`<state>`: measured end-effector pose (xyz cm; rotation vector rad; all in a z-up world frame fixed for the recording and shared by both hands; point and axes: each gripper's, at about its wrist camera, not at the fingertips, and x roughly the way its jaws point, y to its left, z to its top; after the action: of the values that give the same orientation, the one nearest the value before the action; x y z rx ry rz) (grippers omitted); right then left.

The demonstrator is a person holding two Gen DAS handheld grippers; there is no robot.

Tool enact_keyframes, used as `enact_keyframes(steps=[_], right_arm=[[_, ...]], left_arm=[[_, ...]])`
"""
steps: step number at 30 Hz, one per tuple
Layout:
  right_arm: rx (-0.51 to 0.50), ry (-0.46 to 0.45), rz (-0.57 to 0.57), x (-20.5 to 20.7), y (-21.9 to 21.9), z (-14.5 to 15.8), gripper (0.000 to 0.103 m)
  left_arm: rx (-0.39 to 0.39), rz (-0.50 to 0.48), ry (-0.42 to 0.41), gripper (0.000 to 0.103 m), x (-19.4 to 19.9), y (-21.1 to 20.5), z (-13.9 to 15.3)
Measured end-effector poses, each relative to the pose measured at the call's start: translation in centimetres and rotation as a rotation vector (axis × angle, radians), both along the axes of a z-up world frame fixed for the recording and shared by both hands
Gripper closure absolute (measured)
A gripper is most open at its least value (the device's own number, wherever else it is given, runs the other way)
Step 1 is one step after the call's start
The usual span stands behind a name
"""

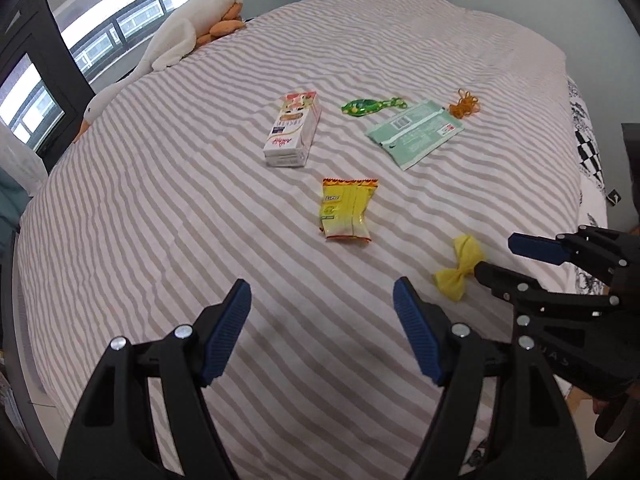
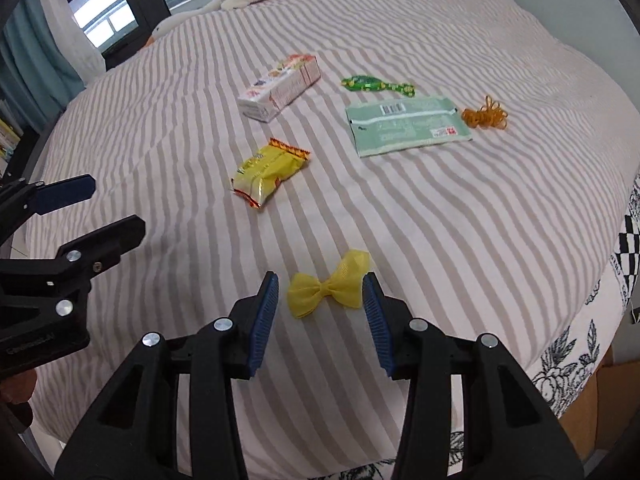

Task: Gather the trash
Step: 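Move both tools back over the bed toward the yellow items, then grasp the yellow bow with right tool while left tool grasps the yellow LIPO bag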

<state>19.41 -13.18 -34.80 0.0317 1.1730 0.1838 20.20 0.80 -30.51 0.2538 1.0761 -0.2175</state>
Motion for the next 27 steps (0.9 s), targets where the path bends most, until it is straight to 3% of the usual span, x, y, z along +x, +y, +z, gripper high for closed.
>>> enact_keyframes(steps=[8, 10, 12, 20, 27], right_arm=[[-0.043, 0.053, -0.028, 1.5, -0.2, -5.0, 0.063], [-0.044, 0.045, -0.007, 1.7, 0.1, -5.2, 0.072], [-0.022, 0.047, 0.022, 2.0, 0.3, -5.2, 0.093], [-0.015, -0.025, 0.010, 4.4, -1.4, -2.2, 0.096], [-0.026, -0.040, -0.016, 5.7, -3.4, -1.7, 0.096]], left_arm=[[-0.012, -0.003, 0.059, 0.029, 2.4, 0.4, -3.9], [-0.018, -0.008, 0.062, 0.029, 3.2, 0.0, -4.4], [-0.027, -0.015, 0.060, 0.029, 4.1, -0.5, -4.7], [-0.041, -0.044, 0.038, 0.029, 8.3, -2.6, -5.9], [-0.020, -0.051, 0.087, 0.029, 11.2, -4.0, -9.8]])
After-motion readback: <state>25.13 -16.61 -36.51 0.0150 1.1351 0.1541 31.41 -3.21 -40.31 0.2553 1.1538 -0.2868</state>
